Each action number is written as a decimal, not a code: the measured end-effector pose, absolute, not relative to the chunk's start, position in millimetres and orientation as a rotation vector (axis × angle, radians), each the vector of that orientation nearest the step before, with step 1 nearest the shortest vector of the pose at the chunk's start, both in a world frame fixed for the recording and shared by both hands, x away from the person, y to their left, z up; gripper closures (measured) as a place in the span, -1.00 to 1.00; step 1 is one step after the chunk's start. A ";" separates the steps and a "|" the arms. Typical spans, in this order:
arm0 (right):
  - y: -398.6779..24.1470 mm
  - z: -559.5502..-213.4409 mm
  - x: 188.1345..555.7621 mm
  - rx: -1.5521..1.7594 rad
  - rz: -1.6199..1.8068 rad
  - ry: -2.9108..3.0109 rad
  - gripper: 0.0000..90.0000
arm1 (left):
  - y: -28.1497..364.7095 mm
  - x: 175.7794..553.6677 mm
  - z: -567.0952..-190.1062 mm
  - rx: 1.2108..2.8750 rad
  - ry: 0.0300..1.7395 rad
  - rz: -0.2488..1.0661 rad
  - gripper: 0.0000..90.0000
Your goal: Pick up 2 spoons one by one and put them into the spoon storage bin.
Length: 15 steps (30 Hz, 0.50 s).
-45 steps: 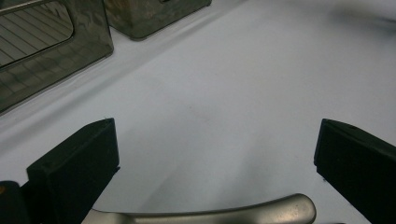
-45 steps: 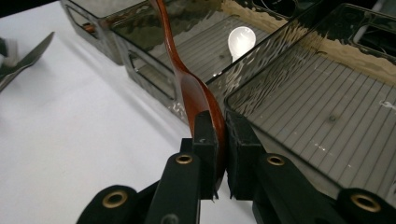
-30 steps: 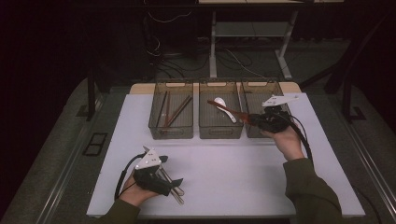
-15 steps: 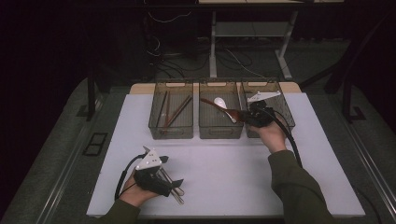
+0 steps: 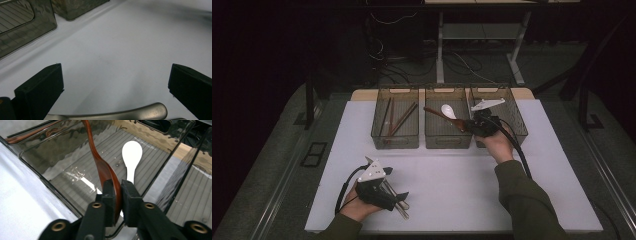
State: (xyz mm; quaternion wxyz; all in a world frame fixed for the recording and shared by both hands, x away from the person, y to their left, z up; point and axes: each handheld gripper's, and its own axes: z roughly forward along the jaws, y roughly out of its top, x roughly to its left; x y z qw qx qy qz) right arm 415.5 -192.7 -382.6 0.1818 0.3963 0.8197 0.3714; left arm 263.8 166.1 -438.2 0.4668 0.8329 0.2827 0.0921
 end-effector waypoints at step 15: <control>-194.6 -379.8 412.2 1.115 1.084 2.301 0.08 | 165.8 263.8 -438.6 2.047 0.690 0.224 -1.00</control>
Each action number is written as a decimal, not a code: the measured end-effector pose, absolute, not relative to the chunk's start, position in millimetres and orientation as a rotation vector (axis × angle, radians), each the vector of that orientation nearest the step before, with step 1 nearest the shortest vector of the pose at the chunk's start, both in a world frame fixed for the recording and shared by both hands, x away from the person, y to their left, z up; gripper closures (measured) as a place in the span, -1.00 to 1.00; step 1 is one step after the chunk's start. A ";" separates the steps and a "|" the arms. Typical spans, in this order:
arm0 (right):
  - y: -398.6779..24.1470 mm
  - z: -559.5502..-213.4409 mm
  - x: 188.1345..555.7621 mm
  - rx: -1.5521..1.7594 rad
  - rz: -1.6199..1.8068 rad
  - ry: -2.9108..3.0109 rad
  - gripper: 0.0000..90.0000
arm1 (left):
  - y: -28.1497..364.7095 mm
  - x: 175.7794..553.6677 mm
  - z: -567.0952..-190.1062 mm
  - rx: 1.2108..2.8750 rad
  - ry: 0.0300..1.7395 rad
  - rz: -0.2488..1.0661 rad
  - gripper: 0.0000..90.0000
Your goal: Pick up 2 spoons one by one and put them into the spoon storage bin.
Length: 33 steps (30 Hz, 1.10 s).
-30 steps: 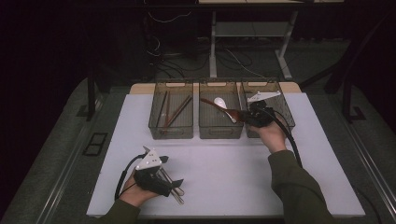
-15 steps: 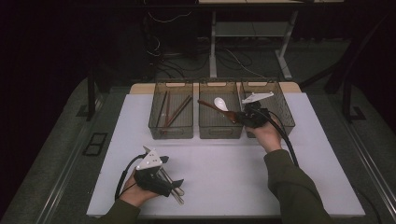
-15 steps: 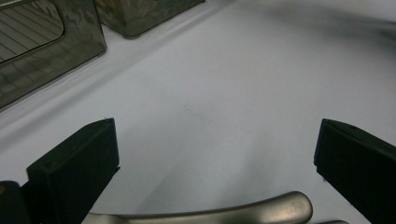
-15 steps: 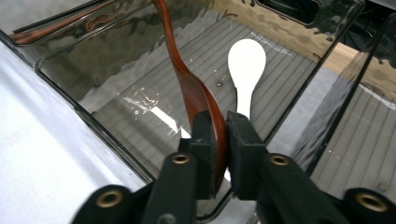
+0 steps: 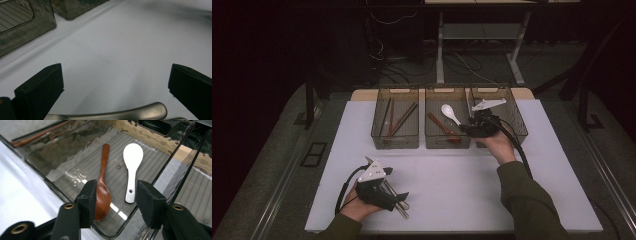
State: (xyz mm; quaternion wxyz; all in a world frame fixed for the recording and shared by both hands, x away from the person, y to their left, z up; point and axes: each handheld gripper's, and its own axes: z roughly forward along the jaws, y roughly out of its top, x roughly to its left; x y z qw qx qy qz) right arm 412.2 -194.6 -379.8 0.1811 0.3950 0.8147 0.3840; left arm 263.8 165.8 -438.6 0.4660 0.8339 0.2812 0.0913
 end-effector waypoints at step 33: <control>-234.6 -377.2 353.5 1.112 1.283 2.258 -0.53 | 172.3 262.2 -438.6 2.035 0.714 0.228 -1.00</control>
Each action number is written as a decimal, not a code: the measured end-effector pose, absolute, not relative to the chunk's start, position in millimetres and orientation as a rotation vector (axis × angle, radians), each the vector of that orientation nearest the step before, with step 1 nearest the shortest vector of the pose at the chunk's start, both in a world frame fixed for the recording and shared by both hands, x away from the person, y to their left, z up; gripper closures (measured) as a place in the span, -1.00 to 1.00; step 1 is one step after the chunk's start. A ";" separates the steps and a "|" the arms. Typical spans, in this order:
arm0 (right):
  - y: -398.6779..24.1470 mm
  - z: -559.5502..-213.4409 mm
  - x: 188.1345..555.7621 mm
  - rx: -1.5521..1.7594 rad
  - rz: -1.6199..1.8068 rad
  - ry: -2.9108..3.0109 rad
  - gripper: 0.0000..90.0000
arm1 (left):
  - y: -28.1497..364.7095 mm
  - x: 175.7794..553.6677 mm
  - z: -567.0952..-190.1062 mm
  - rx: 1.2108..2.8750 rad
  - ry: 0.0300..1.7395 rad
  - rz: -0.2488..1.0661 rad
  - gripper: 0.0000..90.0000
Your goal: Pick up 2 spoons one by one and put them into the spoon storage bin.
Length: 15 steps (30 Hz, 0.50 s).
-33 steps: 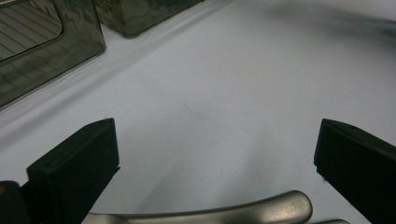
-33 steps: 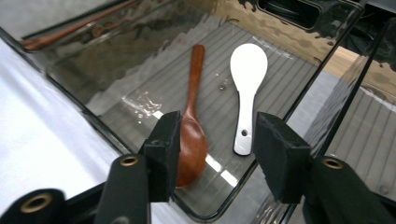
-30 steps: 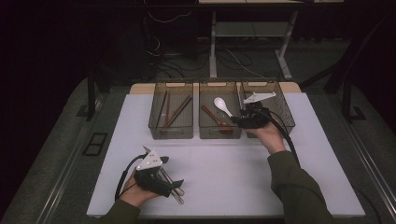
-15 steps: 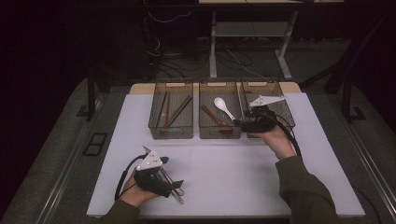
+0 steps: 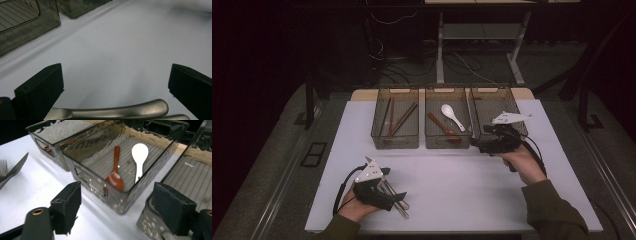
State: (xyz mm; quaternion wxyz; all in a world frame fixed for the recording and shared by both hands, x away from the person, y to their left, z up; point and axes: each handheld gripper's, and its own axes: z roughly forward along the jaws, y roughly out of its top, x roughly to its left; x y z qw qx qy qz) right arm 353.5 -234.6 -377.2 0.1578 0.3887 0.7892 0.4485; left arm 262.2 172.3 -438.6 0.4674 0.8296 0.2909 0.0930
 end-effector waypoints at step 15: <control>-268.7 -409.8 309.3 1.154 1.302 2.233 -0.57 | 172.1 258.4 -434.3 2.038 0.707 0.250 -1.00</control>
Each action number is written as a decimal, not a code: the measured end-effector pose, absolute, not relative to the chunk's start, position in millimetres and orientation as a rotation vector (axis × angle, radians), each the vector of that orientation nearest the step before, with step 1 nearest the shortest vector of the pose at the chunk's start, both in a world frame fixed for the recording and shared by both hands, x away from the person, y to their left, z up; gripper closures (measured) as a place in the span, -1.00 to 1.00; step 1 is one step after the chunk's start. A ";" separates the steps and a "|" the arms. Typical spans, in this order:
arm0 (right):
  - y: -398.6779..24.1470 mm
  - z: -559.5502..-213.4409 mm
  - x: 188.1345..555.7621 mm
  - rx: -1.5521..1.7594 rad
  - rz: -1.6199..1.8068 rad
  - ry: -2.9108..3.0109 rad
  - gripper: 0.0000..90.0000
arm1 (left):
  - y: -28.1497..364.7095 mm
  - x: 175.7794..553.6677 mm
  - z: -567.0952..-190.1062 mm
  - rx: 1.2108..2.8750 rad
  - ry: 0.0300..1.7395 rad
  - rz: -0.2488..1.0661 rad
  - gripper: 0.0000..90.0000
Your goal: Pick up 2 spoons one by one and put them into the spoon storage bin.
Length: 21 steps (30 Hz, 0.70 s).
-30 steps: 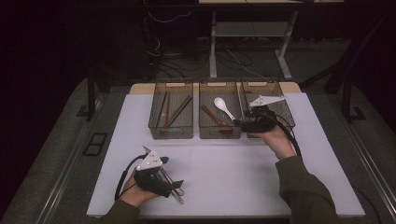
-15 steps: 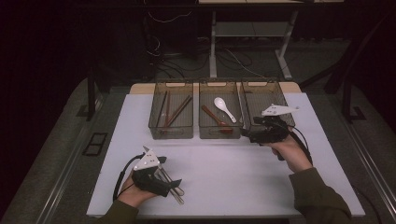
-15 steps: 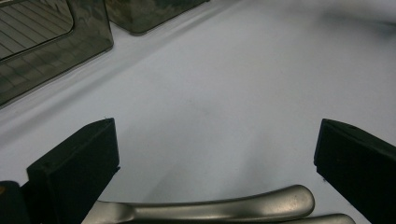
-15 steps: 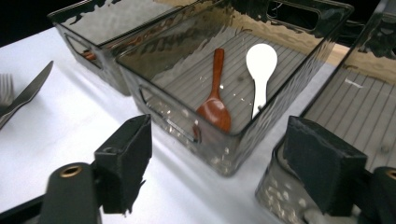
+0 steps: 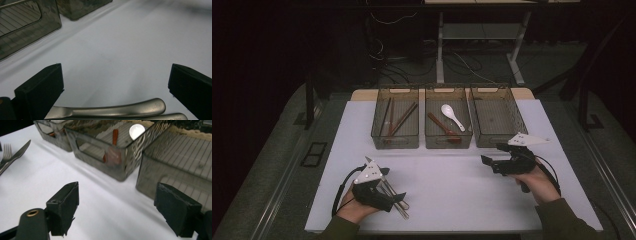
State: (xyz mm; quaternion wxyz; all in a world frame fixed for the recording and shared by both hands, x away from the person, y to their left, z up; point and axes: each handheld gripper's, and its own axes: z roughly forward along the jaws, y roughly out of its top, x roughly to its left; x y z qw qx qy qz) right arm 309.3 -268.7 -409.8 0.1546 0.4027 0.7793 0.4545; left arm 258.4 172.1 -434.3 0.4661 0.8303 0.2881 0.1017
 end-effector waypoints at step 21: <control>-305.9 -441.3 263.8 1.200 1.337 2.220 -0.60 | 176.5 253.3 -430.5 2.053 0.713 0.285 -0.88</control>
